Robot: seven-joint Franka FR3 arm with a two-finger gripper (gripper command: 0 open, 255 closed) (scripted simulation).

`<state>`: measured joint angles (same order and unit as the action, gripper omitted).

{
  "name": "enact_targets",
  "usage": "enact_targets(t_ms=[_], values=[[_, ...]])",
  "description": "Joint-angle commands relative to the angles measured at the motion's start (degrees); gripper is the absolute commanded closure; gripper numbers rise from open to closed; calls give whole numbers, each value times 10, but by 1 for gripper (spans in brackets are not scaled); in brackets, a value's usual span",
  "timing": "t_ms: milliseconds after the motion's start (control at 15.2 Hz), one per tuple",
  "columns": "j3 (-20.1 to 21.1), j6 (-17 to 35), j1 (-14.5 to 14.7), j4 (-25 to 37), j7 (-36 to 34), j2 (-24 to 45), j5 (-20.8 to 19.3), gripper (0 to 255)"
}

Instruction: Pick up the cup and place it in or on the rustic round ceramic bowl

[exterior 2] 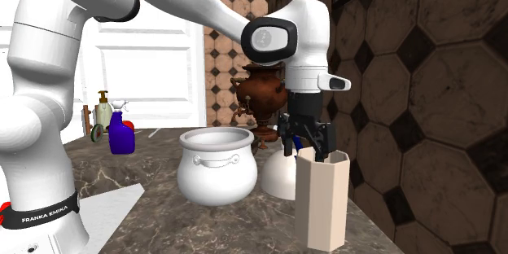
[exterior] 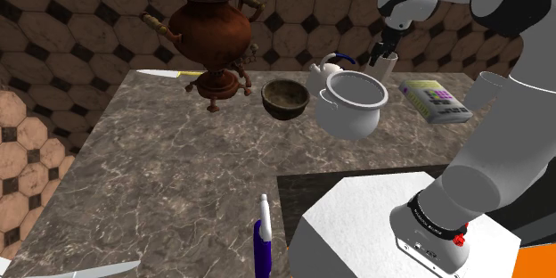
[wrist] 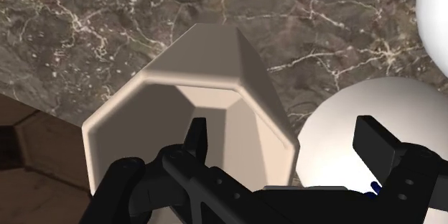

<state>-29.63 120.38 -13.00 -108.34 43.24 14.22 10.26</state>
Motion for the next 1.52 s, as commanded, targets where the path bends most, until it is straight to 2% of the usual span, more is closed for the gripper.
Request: enact_targets(t_ms=[0, 132, 198, 792, 1452], values=[[0, 0, 0, 0, 0, 0, 0, 0], [0, 0, 0, 0, 0, 0, 0, 0], [0, 0, 0, 0, 0, 0, 0, 255], [0, 0, 0, 0, 0, 0, 0, 255], [-6, -68, 4, 45, -15, -28, -20, 255]])
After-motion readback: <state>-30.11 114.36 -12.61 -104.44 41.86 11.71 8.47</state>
